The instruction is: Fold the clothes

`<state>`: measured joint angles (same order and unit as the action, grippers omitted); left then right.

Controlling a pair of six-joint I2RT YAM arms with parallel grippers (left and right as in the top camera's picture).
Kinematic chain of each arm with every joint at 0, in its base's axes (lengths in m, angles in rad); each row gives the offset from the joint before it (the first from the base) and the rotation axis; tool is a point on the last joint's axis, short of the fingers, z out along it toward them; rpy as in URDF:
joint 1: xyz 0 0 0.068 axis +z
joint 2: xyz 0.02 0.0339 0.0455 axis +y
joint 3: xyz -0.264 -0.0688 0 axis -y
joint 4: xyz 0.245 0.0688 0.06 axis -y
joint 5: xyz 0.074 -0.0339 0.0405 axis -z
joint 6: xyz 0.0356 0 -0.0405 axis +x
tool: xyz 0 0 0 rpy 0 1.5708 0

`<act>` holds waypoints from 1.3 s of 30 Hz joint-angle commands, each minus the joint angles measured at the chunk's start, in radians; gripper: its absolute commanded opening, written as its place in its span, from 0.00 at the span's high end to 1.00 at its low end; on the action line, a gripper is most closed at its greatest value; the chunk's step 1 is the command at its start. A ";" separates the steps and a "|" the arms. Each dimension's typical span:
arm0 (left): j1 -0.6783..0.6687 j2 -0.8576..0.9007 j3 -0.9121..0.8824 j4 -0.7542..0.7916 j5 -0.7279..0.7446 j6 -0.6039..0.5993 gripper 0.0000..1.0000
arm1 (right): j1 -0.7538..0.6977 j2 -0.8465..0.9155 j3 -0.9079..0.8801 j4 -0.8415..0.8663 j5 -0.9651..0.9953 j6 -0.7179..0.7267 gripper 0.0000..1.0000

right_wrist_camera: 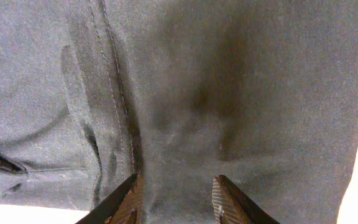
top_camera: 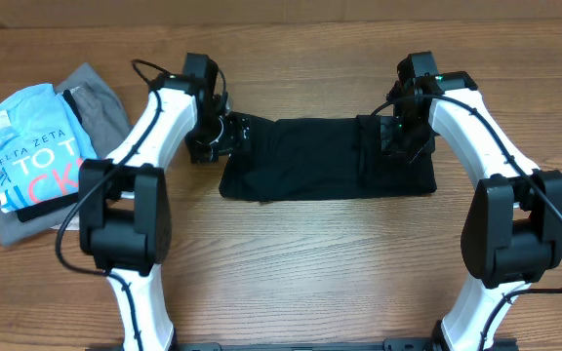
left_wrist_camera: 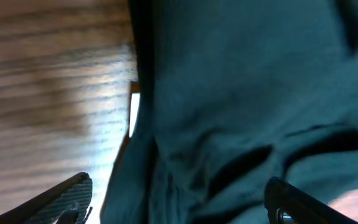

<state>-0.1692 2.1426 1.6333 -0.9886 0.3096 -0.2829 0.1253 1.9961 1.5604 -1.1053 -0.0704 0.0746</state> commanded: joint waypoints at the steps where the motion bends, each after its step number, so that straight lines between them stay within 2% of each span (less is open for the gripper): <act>1: -0.002 0.068 0.004 0.014 0.010 0.029 0.09 | 0.003 -0.034 0.011 -0.001 0.010 0.005 0.60; 6: -0.003 0.133 0.004 0.032 0.101 0.037 0.14 | 0.003 -0.034 0.011 0.000 0.010 0.005 0.60; 11: -0.017 0.168 0.004 0.028 0.145 0.058 0.39 | 0.003 -0.034 0.011 0.000 0.010 0.005 0.60; 14: -0.031 0.171 0.004 0.024 0.145 0.084 0.44 | 0.003 -0.034 0.011 0.000 0.026 0.005 0.59; 16: -0.034 0.170 0.005 0.024 0.143 0.108 0.58 | 0.003 -0.034 0.011 -0.003 0.056 0.005 0.59; 18: -0.032 0.170 0.006 0.018 0.142 0.123 0.79 | 0.002 -0.034 0.011 -0.010 0.080 0.010 0.59; 21: -0.008 0.167 0.010 -0.009 0.117 0.123 0.95 | -0.011 -0.035 0.012 -0.016 0.115 0.035 0.59; 29: 0.137 0.165 0.180 -0.228 -0.060 0.124 0.96 | -0.116 -0.038 0.018 -0.027 0.114 0.048 0.59; 35: 0.246 0.165 0.427 -0.410 -0.061 0.126 0.96 | -0.181 -0.038 0.017 -0.050 0.114 0.042 0.59; 39: 0.265 0.165 0.612 -0.537 0.005 0.100 0.95 | -0.183 -0.038 0.016 -0.053 0.114 0.030 0.59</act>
<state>0.1047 2.3100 2.1208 -1.4704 0.2722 -0.1764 -0.0643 1.9961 1.5608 -1.1614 0.0376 0.1104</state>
